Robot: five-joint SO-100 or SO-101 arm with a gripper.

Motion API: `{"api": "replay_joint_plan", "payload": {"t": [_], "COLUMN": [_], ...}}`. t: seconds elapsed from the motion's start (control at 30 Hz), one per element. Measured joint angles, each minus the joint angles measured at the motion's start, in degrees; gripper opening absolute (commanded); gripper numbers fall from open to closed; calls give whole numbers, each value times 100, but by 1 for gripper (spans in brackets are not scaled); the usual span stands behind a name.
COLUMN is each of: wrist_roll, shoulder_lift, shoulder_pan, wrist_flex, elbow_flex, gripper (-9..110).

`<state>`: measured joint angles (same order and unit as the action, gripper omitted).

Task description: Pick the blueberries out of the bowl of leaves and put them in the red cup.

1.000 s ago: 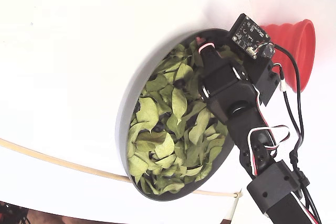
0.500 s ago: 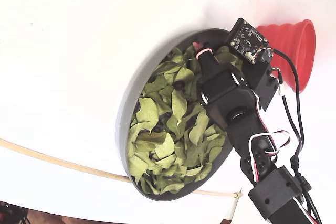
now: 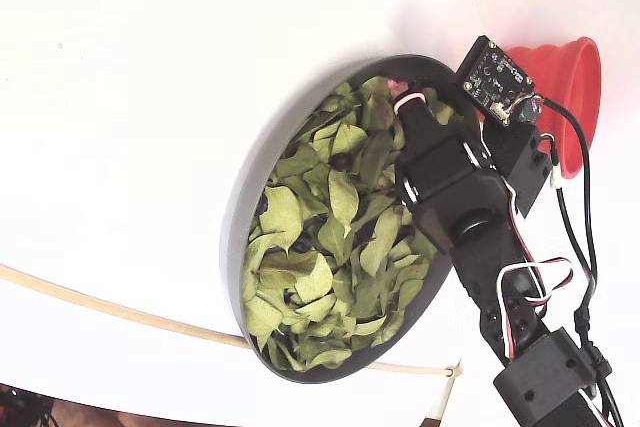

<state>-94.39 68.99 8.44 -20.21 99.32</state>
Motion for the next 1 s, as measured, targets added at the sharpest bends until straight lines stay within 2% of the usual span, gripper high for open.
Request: {"api": "replay_joint_plan", "payload": {"t": [1.0], "wrist_roll": [-97], "shoulder_lift": [1310], "shoulder_pan": [343], "wrist_flex": [105], "elbow_flex": [598], "gripper": [11]}}
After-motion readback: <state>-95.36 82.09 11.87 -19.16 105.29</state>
